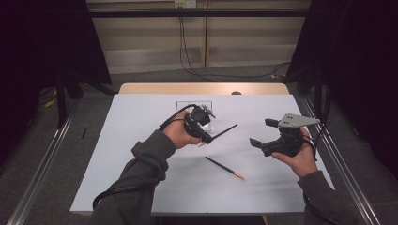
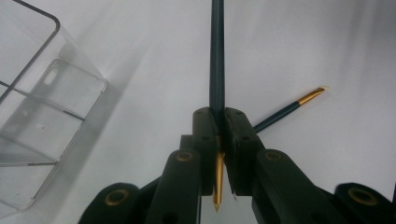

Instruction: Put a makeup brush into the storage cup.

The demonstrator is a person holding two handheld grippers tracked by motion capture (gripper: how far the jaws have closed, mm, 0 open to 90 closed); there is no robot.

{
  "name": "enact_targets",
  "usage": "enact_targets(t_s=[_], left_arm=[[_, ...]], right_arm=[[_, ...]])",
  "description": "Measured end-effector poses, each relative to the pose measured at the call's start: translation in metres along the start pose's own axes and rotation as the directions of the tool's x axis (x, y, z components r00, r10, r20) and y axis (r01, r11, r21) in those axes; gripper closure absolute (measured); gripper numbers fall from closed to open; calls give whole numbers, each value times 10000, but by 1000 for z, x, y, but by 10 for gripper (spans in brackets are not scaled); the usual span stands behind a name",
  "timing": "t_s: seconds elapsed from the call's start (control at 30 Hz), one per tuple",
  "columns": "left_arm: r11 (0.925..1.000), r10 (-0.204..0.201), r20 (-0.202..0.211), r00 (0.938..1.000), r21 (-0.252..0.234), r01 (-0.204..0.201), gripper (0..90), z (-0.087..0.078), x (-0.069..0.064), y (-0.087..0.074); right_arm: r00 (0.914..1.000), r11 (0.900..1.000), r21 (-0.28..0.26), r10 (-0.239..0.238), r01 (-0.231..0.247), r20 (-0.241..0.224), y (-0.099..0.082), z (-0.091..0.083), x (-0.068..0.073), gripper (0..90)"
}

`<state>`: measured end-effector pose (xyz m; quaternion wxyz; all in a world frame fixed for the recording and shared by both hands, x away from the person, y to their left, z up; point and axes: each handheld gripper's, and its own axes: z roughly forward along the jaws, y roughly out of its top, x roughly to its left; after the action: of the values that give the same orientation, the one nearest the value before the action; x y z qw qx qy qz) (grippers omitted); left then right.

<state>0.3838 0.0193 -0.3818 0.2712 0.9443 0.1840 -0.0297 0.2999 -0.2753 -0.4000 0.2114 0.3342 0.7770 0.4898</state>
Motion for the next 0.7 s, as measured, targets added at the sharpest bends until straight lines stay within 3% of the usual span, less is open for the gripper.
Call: enact_targets(t_s=[0.2, 0.33, 0.4, 0.47, 0.7], left_arm=[[10000, 53, 56, 10000, -26, -53, 839, -1, 0, 1], [9999, 118, 183, 9998, 43, -118, 839, -1, 2, 1], [10000, -74, 199, 9998, -15, 74, 839, 0, 0, 1], [9999, 80, 218, 9997, 81, -82, 839, 1, 1, 2], [10000, 41, 343, 9994, -23, -40, 839, 1, -1, 5]], right_arm=[[9997, 9993, 312, -216, 218, -76, 2, 5, 1, 42], [9997, 9994, 291, -195, 199, -139, 4, 7, 1, 43], [9995, 9990, 350, -291, 294, -99, 4, 8, 1, 43], [9992, 9986, 378, -358, 364, -167, 5, 10, 1, 43], [9983, 9971, 508, -553, 562, -200, 6, 16, 2, 43]])
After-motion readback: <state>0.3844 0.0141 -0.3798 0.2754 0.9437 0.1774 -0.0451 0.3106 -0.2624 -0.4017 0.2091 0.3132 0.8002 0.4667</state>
